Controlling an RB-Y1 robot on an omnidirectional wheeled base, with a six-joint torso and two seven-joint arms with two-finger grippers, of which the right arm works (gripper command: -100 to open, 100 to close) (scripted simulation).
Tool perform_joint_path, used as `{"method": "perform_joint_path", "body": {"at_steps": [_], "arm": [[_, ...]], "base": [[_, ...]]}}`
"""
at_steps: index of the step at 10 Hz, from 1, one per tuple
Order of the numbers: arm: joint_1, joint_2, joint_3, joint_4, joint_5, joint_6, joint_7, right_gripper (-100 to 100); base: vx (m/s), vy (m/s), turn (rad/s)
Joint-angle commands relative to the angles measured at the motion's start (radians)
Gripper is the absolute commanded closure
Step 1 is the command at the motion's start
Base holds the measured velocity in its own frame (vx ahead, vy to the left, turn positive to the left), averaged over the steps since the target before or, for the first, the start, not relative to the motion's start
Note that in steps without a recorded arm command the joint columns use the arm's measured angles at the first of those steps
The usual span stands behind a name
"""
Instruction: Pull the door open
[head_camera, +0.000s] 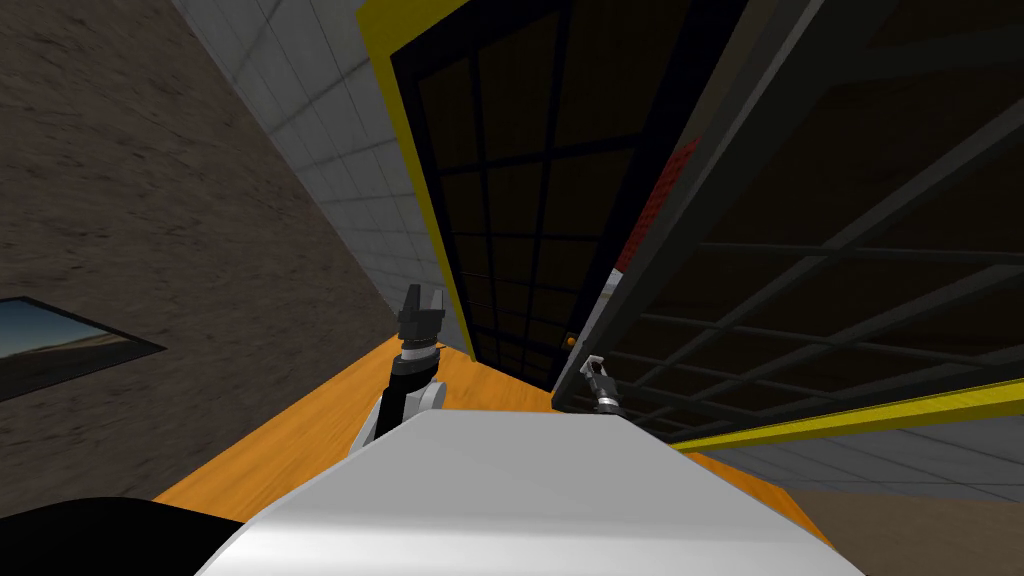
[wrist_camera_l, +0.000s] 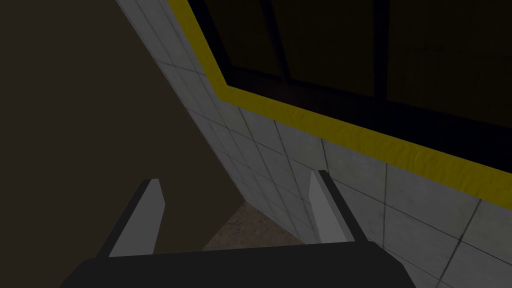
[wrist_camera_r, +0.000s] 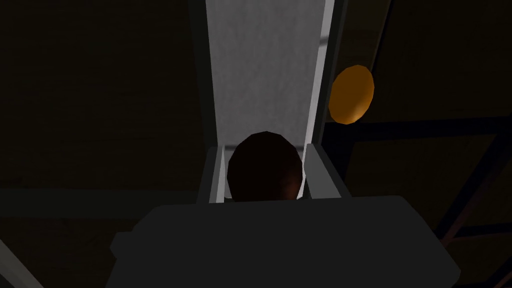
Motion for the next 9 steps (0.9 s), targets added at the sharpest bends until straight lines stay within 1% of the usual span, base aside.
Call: {"method": "perform_joint_path", "body": {"at_steps": [1, 4, 5, 7, 9], "arm": [[0.001, 0.000, 0.000, 0.000, 0.000, 0.000, 0.000, 100], [0.001, 0.000, 0.000, 0.000, 0.000, 0.000, 0.000, 100], [0.008, -0.001, 0.005, 0.006, -0.008, 0.002, -0.034, 100], [0.013, -0.003, 0.008, 0.009, -0.015, 0.003, -0.063, 100], [0.017, -0.007, 0.014, 0.013, -0.030, 0.003, -0.119, 100]], "base": [[-0.027, -0.004, 0.005], [-0.008, -0.001, 0.003], [-0.051, -0.003, 0.012], [-0.083, -0.007, 0.004], [-0.086, 0.001, 0.011]]}}
